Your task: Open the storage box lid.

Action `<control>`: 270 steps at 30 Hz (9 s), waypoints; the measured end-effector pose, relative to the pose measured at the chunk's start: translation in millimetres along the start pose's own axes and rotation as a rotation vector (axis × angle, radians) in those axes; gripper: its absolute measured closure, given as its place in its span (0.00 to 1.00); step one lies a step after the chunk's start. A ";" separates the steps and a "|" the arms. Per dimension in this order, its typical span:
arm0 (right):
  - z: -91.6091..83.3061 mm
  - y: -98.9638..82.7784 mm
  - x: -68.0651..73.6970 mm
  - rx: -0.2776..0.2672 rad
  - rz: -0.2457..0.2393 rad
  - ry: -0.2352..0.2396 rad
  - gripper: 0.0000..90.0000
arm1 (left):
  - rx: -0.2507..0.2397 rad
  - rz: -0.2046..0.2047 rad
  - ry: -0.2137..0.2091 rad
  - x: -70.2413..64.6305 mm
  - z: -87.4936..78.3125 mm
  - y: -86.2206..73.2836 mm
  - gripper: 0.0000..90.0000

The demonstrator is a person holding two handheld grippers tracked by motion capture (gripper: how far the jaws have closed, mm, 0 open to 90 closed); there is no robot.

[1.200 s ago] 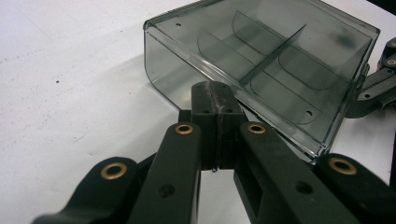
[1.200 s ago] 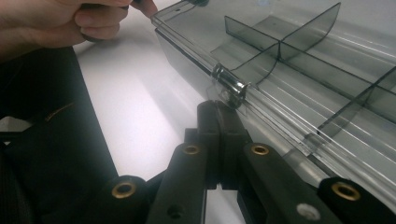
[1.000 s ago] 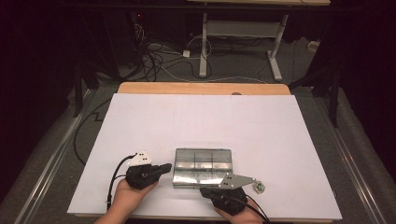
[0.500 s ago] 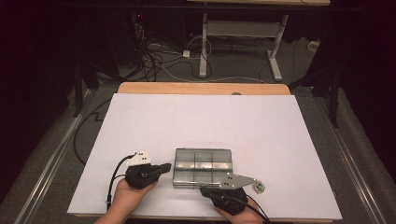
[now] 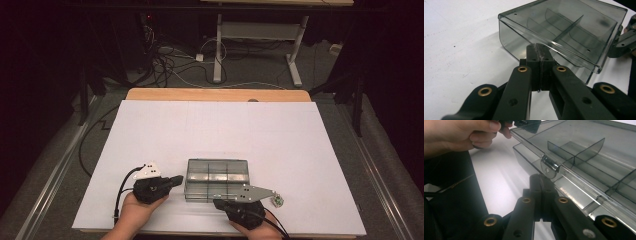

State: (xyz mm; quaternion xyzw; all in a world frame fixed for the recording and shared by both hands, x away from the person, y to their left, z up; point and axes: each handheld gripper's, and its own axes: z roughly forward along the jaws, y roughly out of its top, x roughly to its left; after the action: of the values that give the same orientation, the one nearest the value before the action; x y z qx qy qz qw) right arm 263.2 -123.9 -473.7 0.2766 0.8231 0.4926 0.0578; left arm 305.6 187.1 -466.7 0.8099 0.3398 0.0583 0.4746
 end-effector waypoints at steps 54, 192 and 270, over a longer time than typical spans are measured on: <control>-7.0 15.1 -2.4 -0.078 -0.026 -0.012 1.00 | -0.043 0.023 -0.115 -23.3 -2.0 3.0 0.97; -33.5 54.9 -118.3 -0.219 0.104 -0.367 1.00 | -0.128 0.045 -0.029 22.6 41.9 55.1 0.97; -10.1 63.0 -144.9 -0.209 0.140 -0.400 1.00 | -0.101 -0.044 0.082 66.4 56.0 89.2 0.97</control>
State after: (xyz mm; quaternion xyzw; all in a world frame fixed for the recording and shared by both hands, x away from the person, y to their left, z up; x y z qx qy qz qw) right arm 406.3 -183.2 -441.2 0.4177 0.7187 0.5132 0.2135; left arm 423.8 158.0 -440.1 0.7741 0.3733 0.0978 0.5018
